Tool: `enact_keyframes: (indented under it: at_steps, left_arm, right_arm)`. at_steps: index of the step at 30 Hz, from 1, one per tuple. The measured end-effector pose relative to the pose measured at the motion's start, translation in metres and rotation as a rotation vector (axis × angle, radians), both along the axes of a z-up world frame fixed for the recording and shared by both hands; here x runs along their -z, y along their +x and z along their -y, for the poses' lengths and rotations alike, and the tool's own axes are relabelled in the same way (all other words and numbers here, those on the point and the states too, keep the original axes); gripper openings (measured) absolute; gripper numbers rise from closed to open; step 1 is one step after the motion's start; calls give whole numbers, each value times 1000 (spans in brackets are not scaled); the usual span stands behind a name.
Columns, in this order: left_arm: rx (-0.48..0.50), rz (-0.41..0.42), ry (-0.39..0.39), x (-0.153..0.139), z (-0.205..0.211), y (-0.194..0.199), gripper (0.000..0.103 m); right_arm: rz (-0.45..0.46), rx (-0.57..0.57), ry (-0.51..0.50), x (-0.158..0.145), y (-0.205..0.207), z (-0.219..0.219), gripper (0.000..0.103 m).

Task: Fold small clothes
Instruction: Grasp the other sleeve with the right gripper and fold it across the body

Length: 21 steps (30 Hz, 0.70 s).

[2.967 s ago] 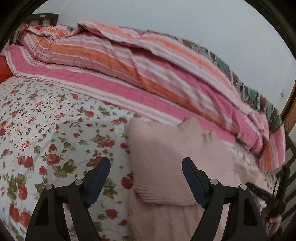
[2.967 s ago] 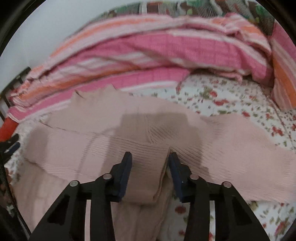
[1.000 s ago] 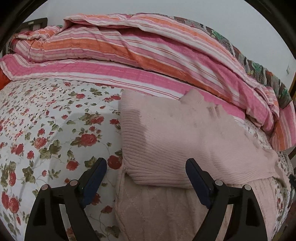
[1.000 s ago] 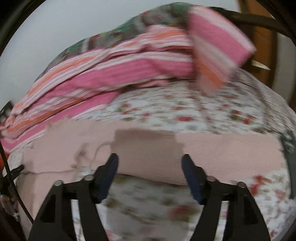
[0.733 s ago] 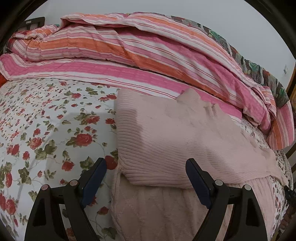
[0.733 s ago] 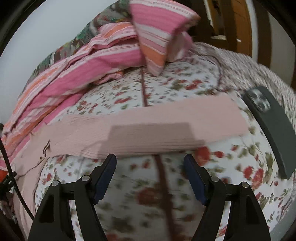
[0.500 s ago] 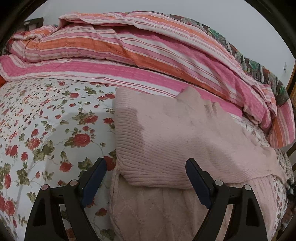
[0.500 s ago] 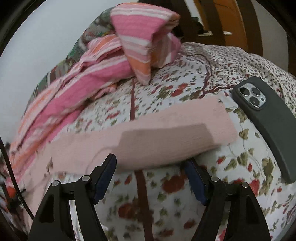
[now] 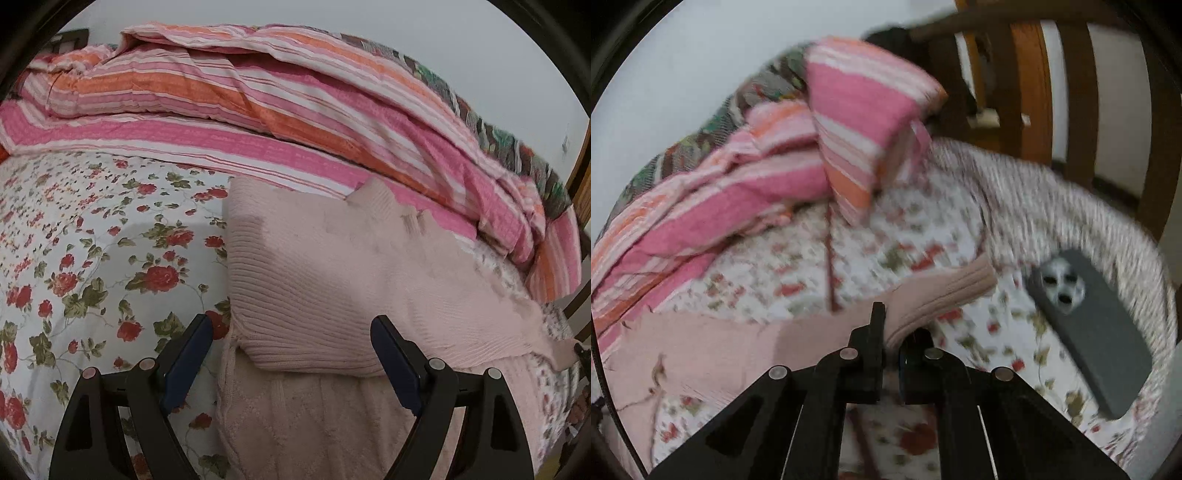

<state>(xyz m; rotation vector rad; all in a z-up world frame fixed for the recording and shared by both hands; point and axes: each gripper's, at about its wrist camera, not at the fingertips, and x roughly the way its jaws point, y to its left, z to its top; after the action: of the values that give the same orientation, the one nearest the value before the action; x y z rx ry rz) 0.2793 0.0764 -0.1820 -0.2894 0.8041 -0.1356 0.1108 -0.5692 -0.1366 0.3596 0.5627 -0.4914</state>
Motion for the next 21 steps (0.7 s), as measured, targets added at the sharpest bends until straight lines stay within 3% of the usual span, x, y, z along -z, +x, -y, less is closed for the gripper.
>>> enact_keyframes:
  at_steps: [4, 9, 14, 18, 21]
  left_arm:
    - [-25, 13, -104, -5, -20, -5, 86]
    - [-53, 60, -104, -19, -35, -16, 86]
    - [-87, 114, -23, -32, -47, -25, 86]
    - [-109, 121, -65, -39, -66, -27, 86]
    - [-132, 127, -65, -39, -81, -27, 86]
  right_arm:
    - [43, -42, -122, -46, 12, -45, 6]
    - [92, -166, -276, -91, 34, -135, 6]
    - [126, -327, -308, -114, 66, -226, 6]
    - [140, -475, -305, -121, 97, -310, 6]
    - [120, -616, -274, -108, 120, -376, 6]
